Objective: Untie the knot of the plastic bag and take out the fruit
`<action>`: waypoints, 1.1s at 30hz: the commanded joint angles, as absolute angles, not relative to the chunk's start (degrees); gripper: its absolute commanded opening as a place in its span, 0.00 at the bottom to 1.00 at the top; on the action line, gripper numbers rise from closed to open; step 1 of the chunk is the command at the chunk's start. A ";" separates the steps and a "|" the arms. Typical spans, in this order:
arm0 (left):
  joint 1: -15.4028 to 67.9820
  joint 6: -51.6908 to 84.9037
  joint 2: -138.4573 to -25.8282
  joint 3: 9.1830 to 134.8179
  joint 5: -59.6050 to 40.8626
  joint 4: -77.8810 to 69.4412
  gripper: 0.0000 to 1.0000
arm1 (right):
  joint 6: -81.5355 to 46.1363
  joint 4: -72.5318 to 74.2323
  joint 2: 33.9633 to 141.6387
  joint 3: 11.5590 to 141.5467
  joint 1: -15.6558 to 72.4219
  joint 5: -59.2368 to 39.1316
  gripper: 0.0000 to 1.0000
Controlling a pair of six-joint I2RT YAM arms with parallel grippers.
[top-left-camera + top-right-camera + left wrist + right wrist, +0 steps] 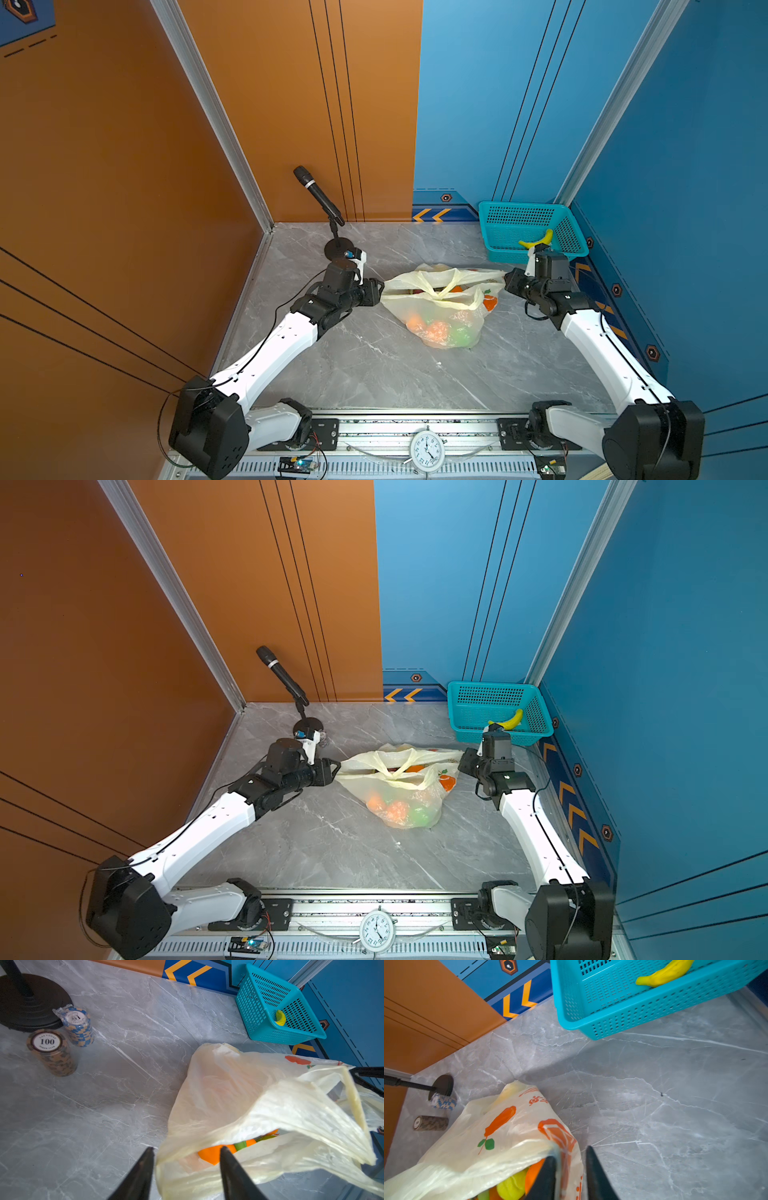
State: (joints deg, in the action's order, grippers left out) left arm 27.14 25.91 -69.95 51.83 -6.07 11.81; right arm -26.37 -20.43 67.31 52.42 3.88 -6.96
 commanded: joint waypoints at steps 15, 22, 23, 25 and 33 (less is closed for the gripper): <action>29.28 6.15 -85.49 86.71 -17.64 32.99 0.74 | -22.61 -28.72 64.08 65.66 16.27 -17.68 0.73; 28.75 7.13 -98.27 96.94 -30.18 40.35 0.85 | -20.77 -36.18 71.12 71.49 23.29 -19.62 0.76; 28.82 6.90 -99.30 97.27 -31.22 40.66 0.93 | -20.76 -36.71 71.58 70.93 24.15 -19.35 0.75; 28.95 6.34 -100.78 97.29 -33.44 40.97 1.00 | -20.66 -37.17 71.78 69.37 25.23 -19.25 0.75; 31.12 0.20 -103.19 94.32 -36.72 43.41 0.98 | -22.95 -36.11 67.60 58.78 27.57 -17.15 0.75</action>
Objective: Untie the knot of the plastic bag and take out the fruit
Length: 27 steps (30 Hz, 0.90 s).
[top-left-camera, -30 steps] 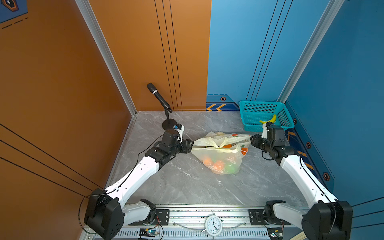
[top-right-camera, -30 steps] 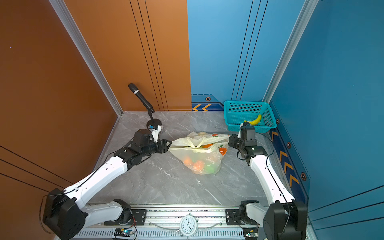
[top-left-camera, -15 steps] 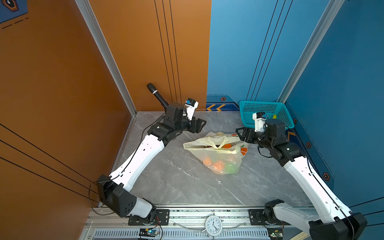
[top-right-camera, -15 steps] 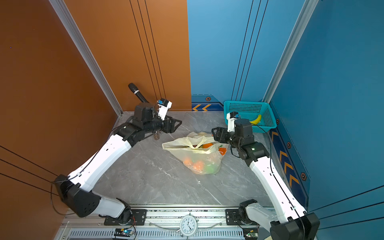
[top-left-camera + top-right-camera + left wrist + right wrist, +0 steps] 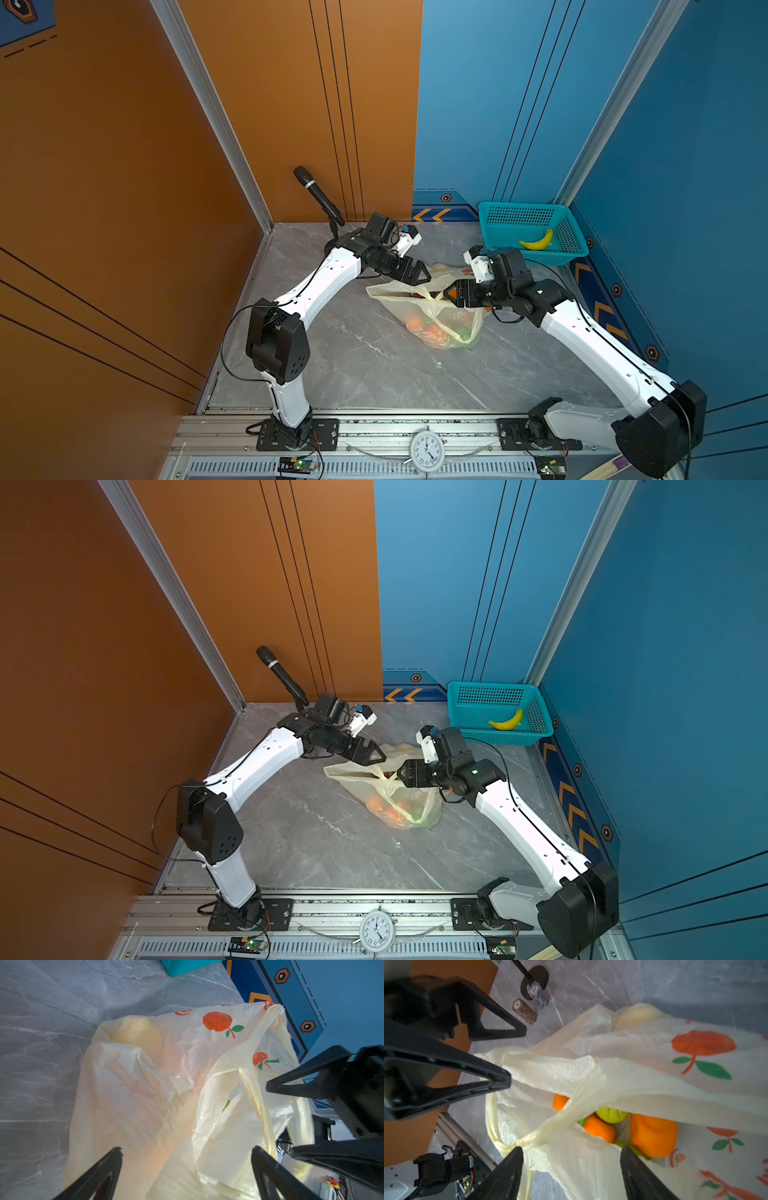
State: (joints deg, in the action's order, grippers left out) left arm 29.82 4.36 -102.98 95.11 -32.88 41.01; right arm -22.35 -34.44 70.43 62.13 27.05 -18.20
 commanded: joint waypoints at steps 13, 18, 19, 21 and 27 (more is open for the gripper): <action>33.17 -1.52 -107.18 93.14 -32.00 44.30 0.50 | -22.62 -34.89 65.46 54.74 29.12 -14.49 0.76; 33.46 -0.86 -106.63 94.54 -32.83 44.26 0.07 | -18.85 -31.85 66.43 54.84 31.52 -14.84 0.87; 33.60 -0.95 -106.28 94.81 -32.80 44.21 0.00 | -18.35 -31.30 66.74 54.84 31.68 -13.68 0.90; 33.90 -0.78 -105.83 95.41 -31.70 44.21 0.00 | -16.41 -30.13 67.24 54.60 31.89 -12.77 0.92; 34.77 3.68 -104.40 96.68 -25.94 39.58 0.00 | -13.81 -26.90 69.85 52.89 32.95 -12.21 0.94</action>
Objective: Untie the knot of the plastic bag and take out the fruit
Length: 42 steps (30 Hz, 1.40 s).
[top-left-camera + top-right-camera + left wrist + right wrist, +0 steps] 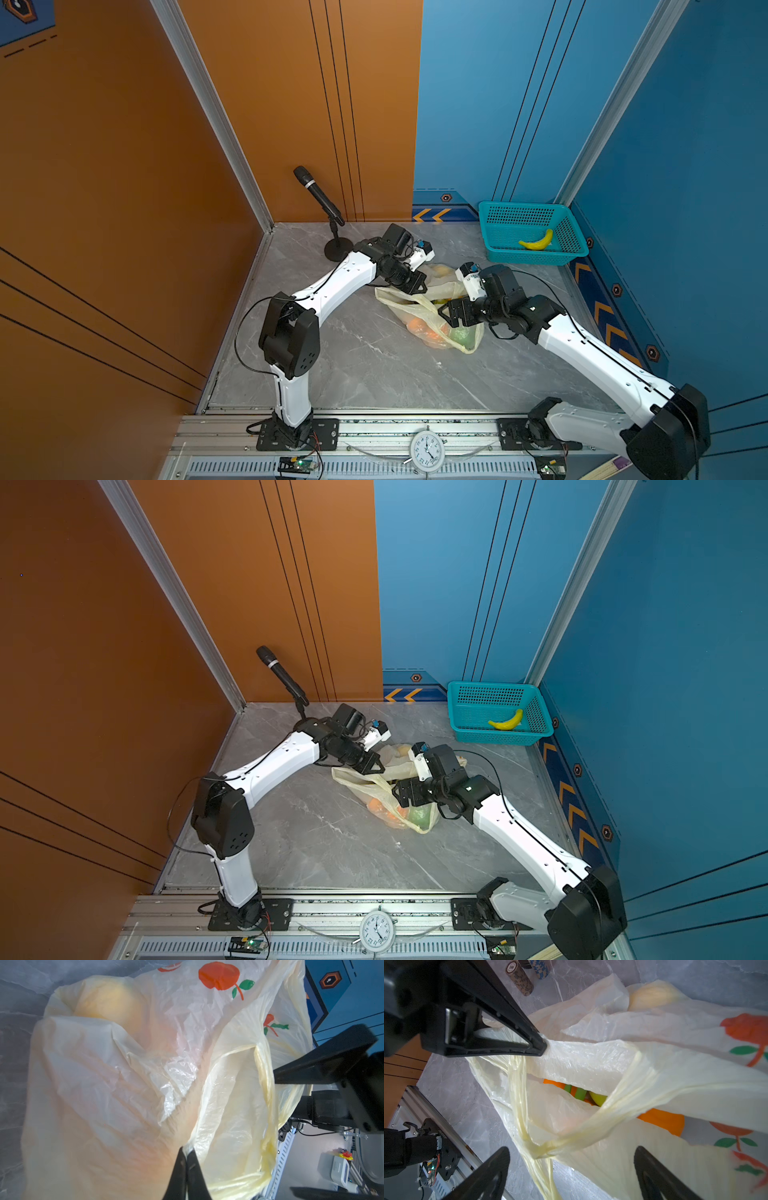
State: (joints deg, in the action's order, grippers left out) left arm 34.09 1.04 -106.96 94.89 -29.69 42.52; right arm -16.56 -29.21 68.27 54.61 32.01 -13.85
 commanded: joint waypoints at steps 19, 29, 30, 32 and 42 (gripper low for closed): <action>35.33 8.54 -104.97 94.56 -7.61 16.00 0.00 | -22.60 -24.17 65.34 39.97 46.72 -6.15 0.22; 36.13 9.21 -102.92 89.65 -6.11 11.44 0.11 | -28.73 -26.44 61.82 35.96 53.24 -3.37 0.29; 36.45 9.20 -102.11 88.97 -5.75 11.37 0.19 | -28.82 -27.11 61.38 37.16 53.18 -2.67 0.34; 37.07 8.99 -100.37 87.33 -4.58 9.46 0.28 | -29.27 -27.64 60.37 39.15 53.17 -0.78 0.44; 40.74 12.16 -88.41 81.08 3.41 12.73 0.46 | -30.25 -27.64 56.79 47.35 51.66 8.84 0.68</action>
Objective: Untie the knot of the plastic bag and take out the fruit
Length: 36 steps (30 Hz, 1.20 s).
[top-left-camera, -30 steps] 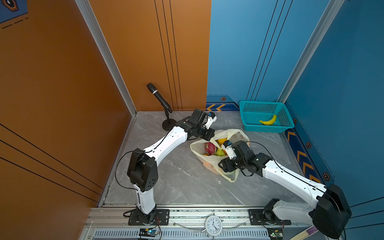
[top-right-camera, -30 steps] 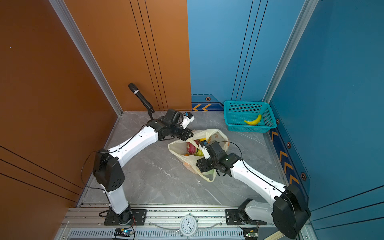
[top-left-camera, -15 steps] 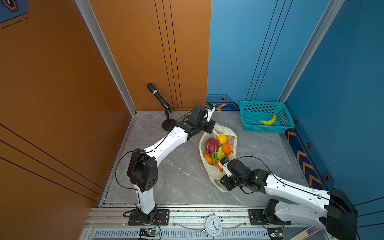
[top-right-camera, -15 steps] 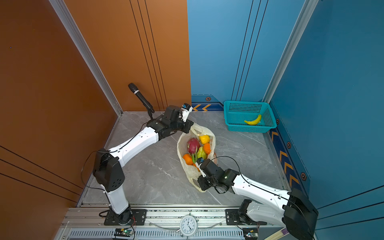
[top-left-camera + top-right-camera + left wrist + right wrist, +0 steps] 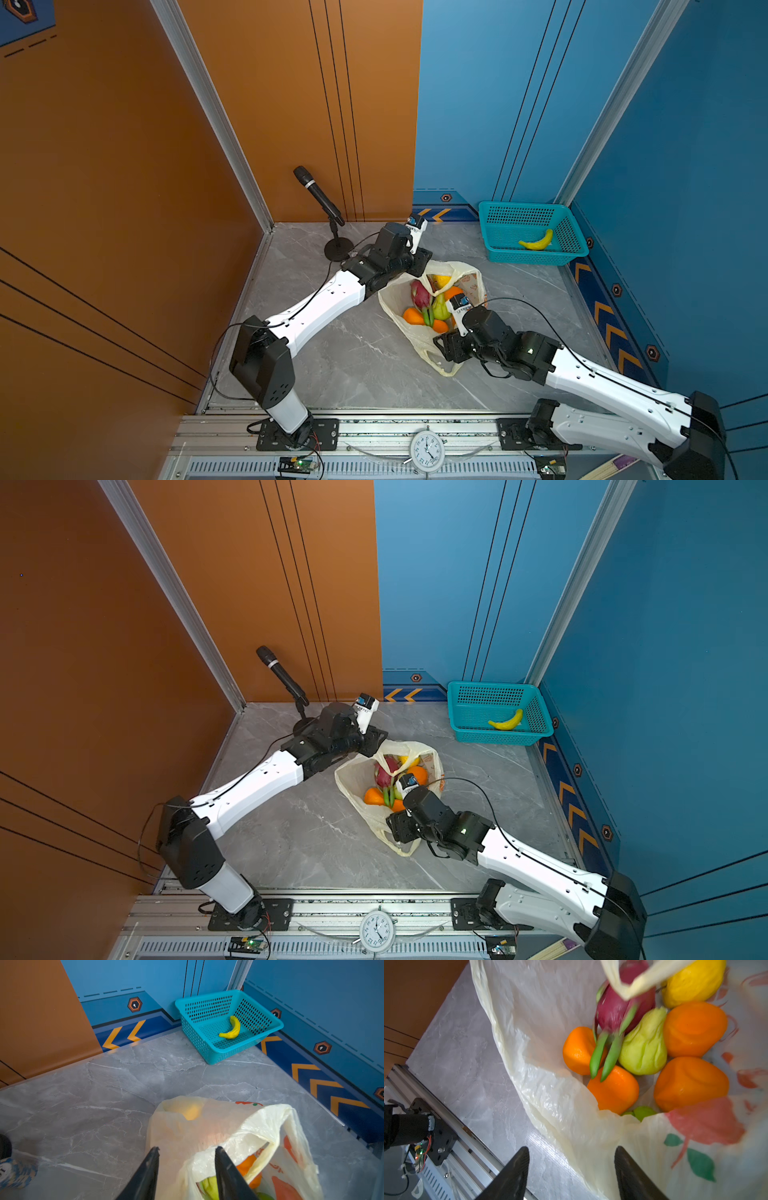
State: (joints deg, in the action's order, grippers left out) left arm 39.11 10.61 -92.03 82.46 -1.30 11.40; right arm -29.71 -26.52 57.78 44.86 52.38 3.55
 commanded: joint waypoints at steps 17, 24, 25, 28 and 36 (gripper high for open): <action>55.99 25.25 -83.74 68.57 14.31 15.79 0.32 | -34.67 -24.27 57.40 52.09 35.91 5.63 0.74; 54.32 24.67 -93.89 71.29 17.22 17.67 0.33 | -35.00 -23.33 57.32 52.90 33.73 2.96 0.75; 54.01 24.31 -95.21 71.93 17.79 17.92 0.35 | -34.98 -23.31 57.15 52.74 33.67 2.79 0.75; 53.41 22.57 -98.63 73.30 20.57 17.68 0.44 | -34.88 -23.86 56.72 52.33 33.56 2.56 0.75; 50.19 19.53 -105.11 77.04 22.41 16.55 0.64 | -34.88 -24.17 55.34 51.39 33.13 2.21 0.76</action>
State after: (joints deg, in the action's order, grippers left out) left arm 51.57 21.43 -103.00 74.22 20.47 16.95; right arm -34.44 -24.43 56.73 51.27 33.34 2.96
